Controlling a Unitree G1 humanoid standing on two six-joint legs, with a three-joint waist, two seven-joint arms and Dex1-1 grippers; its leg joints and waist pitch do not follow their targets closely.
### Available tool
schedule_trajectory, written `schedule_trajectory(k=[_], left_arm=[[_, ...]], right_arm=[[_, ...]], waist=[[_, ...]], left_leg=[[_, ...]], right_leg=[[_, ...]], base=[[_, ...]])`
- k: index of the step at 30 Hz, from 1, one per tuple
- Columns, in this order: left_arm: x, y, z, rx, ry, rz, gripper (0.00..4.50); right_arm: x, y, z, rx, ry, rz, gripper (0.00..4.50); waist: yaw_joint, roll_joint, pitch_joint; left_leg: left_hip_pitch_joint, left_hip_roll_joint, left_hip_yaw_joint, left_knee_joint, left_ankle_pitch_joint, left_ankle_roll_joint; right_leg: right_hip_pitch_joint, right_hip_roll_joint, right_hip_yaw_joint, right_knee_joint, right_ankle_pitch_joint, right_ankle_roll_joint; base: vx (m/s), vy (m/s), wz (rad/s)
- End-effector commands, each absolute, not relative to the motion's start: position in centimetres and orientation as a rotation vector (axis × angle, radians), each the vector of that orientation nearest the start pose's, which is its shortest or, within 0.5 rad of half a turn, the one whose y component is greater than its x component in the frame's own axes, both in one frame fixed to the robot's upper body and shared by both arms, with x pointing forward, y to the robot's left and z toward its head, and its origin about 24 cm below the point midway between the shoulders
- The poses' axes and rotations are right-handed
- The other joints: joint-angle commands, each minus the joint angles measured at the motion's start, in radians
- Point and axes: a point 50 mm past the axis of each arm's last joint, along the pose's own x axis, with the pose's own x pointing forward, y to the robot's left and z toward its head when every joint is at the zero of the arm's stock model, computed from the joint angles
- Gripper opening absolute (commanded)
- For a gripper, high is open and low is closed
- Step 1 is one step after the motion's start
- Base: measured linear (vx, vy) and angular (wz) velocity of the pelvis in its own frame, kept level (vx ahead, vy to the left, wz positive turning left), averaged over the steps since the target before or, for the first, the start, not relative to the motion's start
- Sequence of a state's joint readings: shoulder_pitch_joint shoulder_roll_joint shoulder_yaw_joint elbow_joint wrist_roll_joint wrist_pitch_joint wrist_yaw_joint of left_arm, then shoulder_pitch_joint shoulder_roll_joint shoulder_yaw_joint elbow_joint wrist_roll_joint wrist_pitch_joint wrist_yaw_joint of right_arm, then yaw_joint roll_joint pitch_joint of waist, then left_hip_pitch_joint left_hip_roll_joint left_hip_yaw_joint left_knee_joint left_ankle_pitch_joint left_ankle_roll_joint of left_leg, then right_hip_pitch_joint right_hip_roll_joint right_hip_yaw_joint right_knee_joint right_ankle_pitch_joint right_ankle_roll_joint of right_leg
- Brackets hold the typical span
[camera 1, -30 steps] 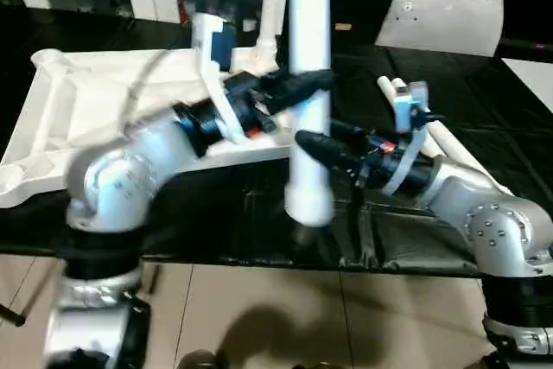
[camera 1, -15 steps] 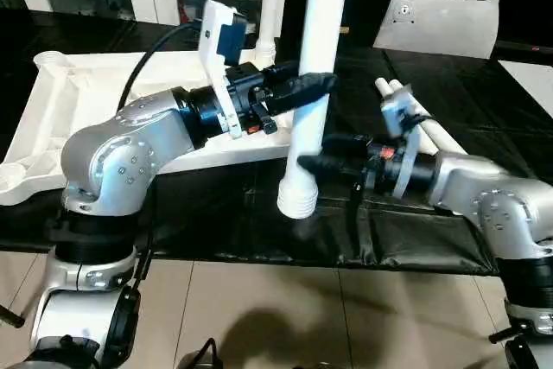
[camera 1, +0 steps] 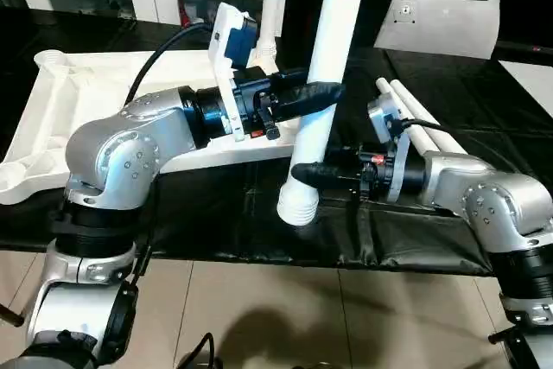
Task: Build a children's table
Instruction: Insert table leg to table base
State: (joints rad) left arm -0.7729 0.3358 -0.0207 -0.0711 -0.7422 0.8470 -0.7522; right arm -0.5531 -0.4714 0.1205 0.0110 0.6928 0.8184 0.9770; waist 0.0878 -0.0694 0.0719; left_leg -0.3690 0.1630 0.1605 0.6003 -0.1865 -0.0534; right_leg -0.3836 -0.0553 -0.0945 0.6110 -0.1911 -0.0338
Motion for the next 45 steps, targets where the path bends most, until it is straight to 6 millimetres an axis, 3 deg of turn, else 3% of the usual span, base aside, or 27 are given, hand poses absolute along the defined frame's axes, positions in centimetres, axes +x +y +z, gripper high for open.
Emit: schedule_trajectory(k=[1,18,19,22,32,39,45], left_arm=[[30.44,8.37,23.19,-0.161,-0.013,-1.31,1.81],[30.45,7.9,23.43,-0.158,-0.018,-1.347,1.81],[30.44,7.9,23.42,-0.158,-0.018,-1.347,1.81],[30.41,7.9,23.37,-0.153,-0.017,-1.352,1.81],[30.14,7.86,23.13,-0.137,-0.002,-1.385,1.81],[30.17,7.83,23.28,-0.141,-0.009,-1.391,1.81],[30.22,7.86,23.33,-0.139,-0.013,-1.391,1.81]], right_arm=[[29.57,-12.56,14.47,0.211,0.324,1.319,2.14],[29.44,-12.44,13.89,0.205,0.33,1.334,1.93],[29.45,-12.44,13.91,0.208,0.329,1.333,2.28],[29.37,-12.41,14.08,0.225,0.322,1.352,2.65],[29.33,-12.4,13.82,0.2,0.334,1.355,2.9],[29.19,-12.36,13.71,0.206,0.345,1.374,2.16],[29.1,-12.36,13.53,0.207,0.355,1.378,1.97]], waist=[[-0.001,-0.002,-0.067],[-0.001,0.002,-0.068],[-0.001,0.001,-0.068],[0.0,0.001,-0.068],[0.0,0.003,-0.069],[0.0,0.003,-0.069],[0.0,0.002,-0.07]], left_leg=[[0.009,0.07,-0.015,-0.063,-0.068,0.025],[0.008,0.071,-0.016,-0.063,-0.069,0.024],[0.009,0.071,-0.016,-0.063,-0.069,0.024],[0.009,0.071,-0.016,-0.063,-0.07,0.026],[0.01,0.072,-0.016,-0.063,-0.072,0.025],[0.01,0.073,-0.016,-0.063,-0.073,0.025],[0.009,0.072,-0.016,-0.062,-0.067,0.026]], right_leg=[[0.054,-0.102,0.069,-0.072,-0.218,-0.144],[0.055,-0.103,0.068,-0.07,-0.203,-0.159],[0.055,-0.102,0.068,-0.071,-0.202,-0.159],[0.055,-0.103,0.068,-0.07,-0.196,-0.163],[0.056,-0.103,0.069,-0.068,-0.187,-0.171],[0.056,-0.104,0.068,-0.069,-0.188,-0.174],[0.056,-0.103,0.068,-0.067,-0.184,-0.173]], base=[[0.0,0.0,0.0],[0.0,0.0,0.0],[0.0,0.0,0.0],[0.0,0.0,0.0],[0.0,0.0,0.0],[0.0,0.0,0.0],[0.0,0.0,0.0]])
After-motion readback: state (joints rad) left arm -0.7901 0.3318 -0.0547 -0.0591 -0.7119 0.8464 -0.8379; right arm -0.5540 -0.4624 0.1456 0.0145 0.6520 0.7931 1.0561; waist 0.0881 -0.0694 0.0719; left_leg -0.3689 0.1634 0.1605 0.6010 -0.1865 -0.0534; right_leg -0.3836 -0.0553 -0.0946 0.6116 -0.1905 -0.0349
